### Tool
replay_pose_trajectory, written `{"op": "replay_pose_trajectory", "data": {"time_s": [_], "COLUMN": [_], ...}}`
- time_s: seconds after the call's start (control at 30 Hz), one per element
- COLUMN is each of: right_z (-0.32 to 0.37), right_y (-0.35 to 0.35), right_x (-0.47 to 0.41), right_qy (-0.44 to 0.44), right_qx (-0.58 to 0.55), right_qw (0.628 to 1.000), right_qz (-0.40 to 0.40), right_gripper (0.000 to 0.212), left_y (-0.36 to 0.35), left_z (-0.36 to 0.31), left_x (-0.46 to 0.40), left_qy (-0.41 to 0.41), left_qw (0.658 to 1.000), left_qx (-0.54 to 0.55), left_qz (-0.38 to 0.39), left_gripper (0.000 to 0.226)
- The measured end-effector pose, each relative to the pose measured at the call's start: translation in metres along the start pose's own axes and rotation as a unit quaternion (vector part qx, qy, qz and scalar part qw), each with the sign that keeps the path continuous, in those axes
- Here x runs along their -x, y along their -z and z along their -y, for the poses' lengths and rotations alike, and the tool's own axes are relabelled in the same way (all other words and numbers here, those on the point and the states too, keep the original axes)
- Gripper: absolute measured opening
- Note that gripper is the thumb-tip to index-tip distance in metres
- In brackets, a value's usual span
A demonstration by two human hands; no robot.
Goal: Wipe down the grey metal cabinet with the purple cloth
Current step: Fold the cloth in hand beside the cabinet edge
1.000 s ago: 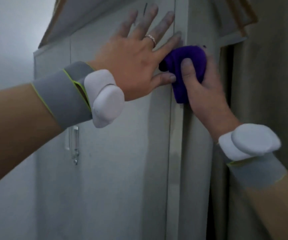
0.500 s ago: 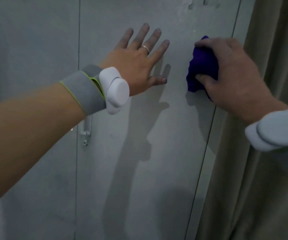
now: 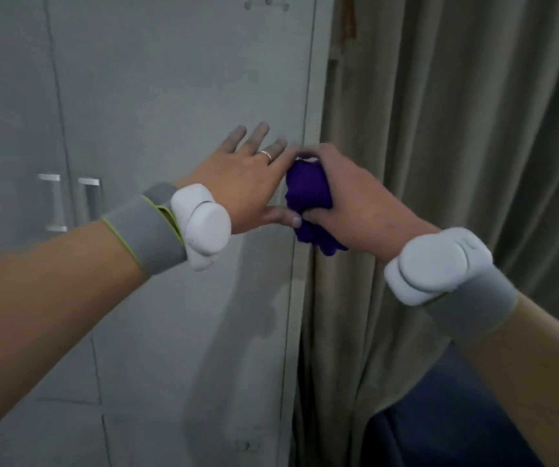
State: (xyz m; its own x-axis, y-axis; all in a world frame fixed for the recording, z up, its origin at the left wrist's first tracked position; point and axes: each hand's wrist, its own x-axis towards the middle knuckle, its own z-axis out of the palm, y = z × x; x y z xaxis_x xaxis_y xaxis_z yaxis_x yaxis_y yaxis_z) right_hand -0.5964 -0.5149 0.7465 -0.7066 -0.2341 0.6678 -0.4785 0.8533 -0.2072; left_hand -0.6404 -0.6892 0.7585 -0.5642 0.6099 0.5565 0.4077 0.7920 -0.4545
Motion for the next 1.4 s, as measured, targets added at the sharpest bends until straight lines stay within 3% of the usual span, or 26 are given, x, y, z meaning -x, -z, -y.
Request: {"op": "replay_pose_trajectory", "data": {"time_s": [0.1,0.3,0.43,0.6,0.73,0.87,0.9,1.07,1.2,1.4], "right_z": [-0.015,-0.032,-0.034,-0.027,-0.003,0.038,0.039,0.091,0.116,0.116], "right_y": [0.03,0.09,0.133,0.184,0.218,0.254,0.257,0.301,0.324,0.338], "right_x": [0.049,0.154,0.205,0.271,0.344,0.433,0.439,0.556,0.65,0.805], "right_qy": [-0.052,-0.136,-0.2,-0.294,-0.403,-0.504,-0.512,-0.622,-0.684,-0.746], "right_qx": [-0.02,-0.007,0.043,0.1,0.159,0.23,0.23,0.244,0.242,0.226], "right_qw": [0.998,0.991,0.979,0.949,0.897,0.827,0.822,0.732,0.667,0.596], "right_qz": [-0.006,-0.004,-0.018,-0.055,-0.084,-0.098,-0.099,-0.136,-0.17,-0.193], "right_gripper": [0.075,0.073,0.073,0.073,0.067,0.056,0.055,0.054,0.052,0.047], "left_y": [0.016,0.049,0.074,0.105,0.13,0.174,0.177,0.242,0.277,0.299], "left_z": [-0.061,-0.16,-0.211,-0.278,-0.342,-0.419,-0.426,-0.528,-0.607,-0.741], "left_x": [-0.008,-0.01,-0.013,-0.017,-0.005,0.032,0.035,0.091,0.14,0.22], "left_qy": [-0.046,-0.107,-0.162,-0.235,-0.309,-0.417,-0.429,-0.541,-0.584,-0.623], "left_qw": [0.993,0.949,0.919,0.875,0.827,0.763,0.762,0.71,0.691,0.684], "left_qx": [0.105,0.298,0.36,0.416,0.459,0.487,0.479,0.446,0.421,0.378], "left_qz": [0.0,0.005,-0.003,-0.076,-0.103,-0.083,-0.079,-0.065,-0.068,-0.041], "left_gripper": [0.091,0.055,0.036,0.032,0.036,0.038,0.041,0.07,0.092,0.096]}}
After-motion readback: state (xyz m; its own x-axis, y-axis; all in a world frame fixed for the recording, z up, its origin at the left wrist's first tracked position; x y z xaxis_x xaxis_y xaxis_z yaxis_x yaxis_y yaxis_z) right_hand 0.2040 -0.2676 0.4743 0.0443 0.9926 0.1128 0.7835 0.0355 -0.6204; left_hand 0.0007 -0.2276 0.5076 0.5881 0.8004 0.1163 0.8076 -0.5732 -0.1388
